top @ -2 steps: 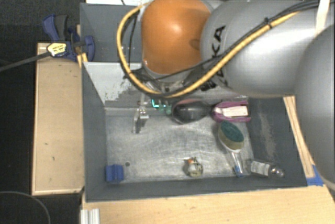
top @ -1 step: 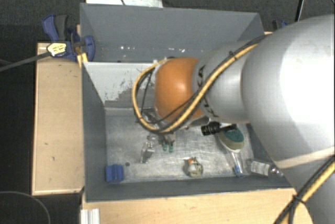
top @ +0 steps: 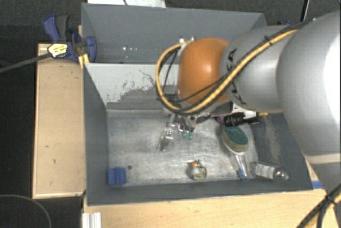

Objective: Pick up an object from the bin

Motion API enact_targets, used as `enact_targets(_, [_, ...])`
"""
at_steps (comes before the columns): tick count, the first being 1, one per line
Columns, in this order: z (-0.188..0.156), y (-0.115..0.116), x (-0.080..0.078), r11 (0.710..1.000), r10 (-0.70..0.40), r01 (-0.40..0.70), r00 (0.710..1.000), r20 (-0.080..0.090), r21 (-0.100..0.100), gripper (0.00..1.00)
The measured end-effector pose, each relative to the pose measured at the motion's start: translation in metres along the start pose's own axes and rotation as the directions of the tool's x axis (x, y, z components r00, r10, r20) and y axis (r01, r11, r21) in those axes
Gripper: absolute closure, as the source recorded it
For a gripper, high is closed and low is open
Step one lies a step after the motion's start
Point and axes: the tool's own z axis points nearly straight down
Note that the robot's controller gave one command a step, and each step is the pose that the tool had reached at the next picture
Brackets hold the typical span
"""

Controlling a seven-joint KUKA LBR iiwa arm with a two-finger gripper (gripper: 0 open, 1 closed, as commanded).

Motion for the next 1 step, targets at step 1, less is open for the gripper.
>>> enact_targets(1, [0.0257, -0.0395, -0.0511, 0.993, -0.122, 0.122, 0.993, -0.001, 0.002, 0.00])
